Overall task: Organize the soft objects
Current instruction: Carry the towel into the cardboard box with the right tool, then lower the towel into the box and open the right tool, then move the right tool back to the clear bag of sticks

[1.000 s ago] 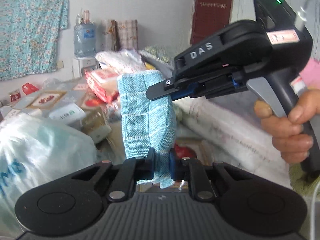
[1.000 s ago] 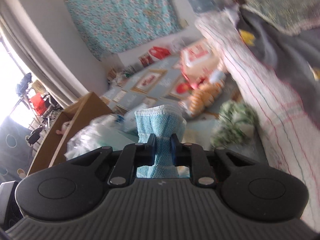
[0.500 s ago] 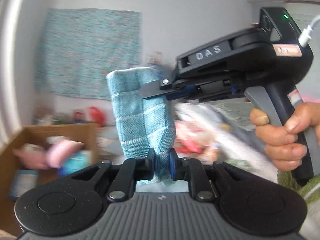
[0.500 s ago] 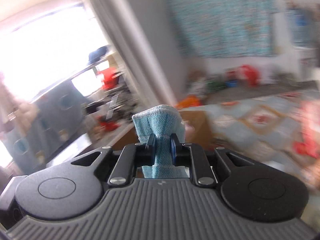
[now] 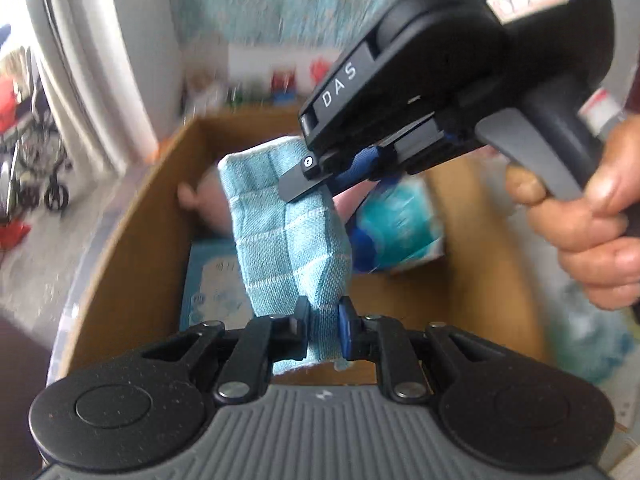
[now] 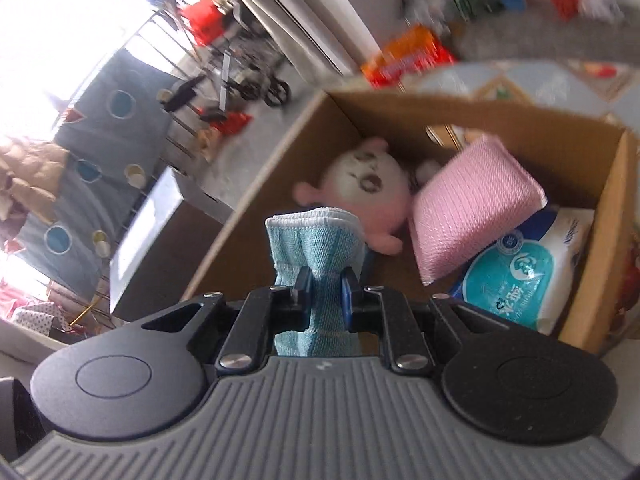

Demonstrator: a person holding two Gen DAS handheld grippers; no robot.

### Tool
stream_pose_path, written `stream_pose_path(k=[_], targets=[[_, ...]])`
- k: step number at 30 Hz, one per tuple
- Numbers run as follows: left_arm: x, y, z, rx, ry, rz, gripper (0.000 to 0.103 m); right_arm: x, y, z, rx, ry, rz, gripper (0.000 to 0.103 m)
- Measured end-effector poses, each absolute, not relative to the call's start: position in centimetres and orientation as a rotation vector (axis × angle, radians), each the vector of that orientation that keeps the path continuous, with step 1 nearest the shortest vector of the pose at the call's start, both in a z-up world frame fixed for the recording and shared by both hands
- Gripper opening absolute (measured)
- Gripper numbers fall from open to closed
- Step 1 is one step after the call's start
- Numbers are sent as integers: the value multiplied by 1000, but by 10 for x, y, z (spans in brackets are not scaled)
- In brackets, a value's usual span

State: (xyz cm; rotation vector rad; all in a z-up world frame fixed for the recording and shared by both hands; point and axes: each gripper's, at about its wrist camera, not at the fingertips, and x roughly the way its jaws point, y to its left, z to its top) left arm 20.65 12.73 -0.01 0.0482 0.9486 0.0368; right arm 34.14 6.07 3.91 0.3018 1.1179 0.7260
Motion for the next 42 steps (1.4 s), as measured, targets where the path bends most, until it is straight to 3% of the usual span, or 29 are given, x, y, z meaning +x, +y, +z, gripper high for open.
stream_pose_path(k=[7,10,11,17,18,23,28,36,42], targets=[[248,155,-35,-12,1108,52,16,369,85,-16,191,1225,621,15],[249,155,-38,1,1132,43,17,376,92,-23,111,1230,603,21],[251,153,-39,3,1142,37,18,379,93,-26,85,1225,601,27],[251,145,-42,17,1168,32,37,375,89,-8,99,1186,621,55],[251,145,-41,9,1169,34,46,372,86,-1,114,1167,630,56],[242,147,-26,-49,1155,40,64,363,55,35,213,1096,673,58],[215,149,6,-87,1057,65,78,334,1,78,315,1016,726,60],[137,128,81,-154,771,4,95,244,-143,144,280,830,664,77],[93,69,103,-166,633,-181,98,182,-256,158,291,757,477,81]])
